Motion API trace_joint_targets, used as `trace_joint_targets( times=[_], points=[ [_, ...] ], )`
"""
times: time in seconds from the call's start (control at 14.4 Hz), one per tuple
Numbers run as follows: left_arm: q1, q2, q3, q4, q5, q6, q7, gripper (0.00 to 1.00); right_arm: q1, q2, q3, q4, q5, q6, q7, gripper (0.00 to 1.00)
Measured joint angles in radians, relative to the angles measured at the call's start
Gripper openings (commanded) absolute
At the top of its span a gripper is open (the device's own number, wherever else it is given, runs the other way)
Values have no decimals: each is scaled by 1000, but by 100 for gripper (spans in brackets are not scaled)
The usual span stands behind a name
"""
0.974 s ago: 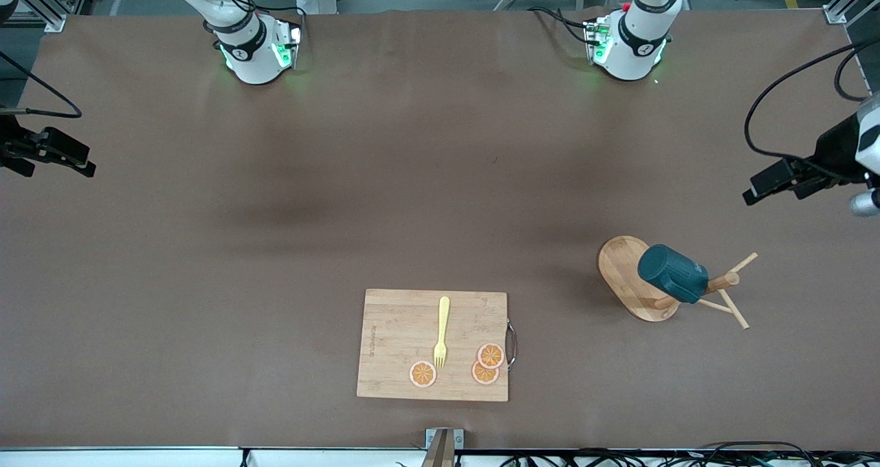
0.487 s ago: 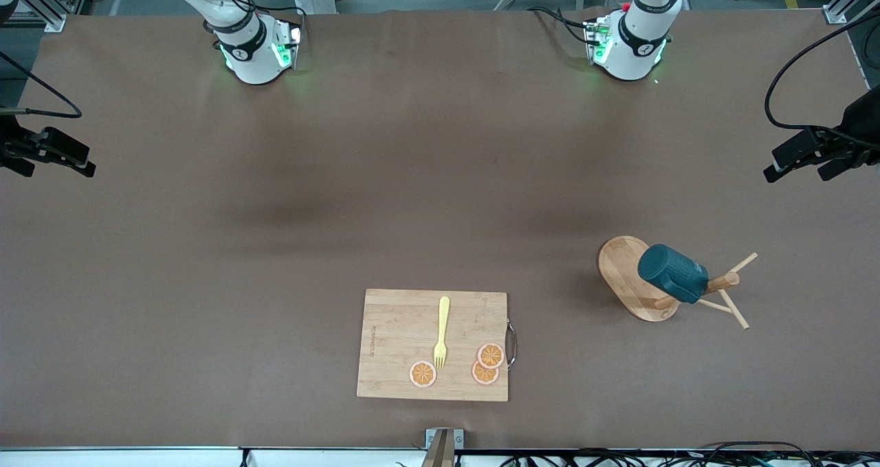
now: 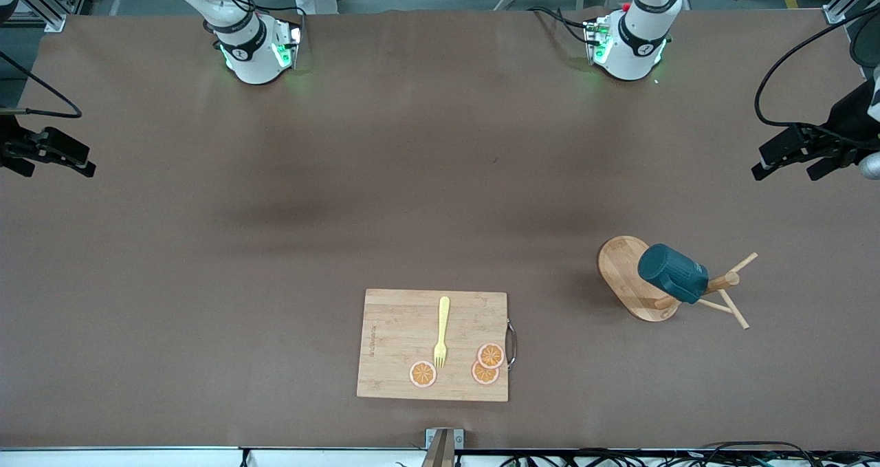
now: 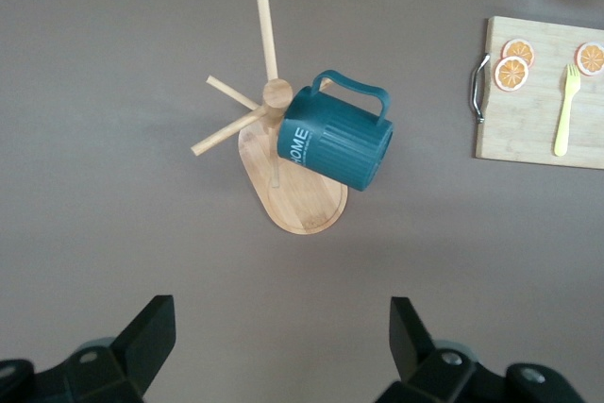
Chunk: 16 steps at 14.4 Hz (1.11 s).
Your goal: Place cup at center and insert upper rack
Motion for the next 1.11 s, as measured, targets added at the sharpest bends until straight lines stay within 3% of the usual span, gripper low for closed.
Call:
trace_joint_targets(
  times=[1.11],
  points=[
    [-71, -1, 51, 8, 0, 17, 0, 100, 0, 0, 0, 0, 0, 1, 0, 100]
  ],
)
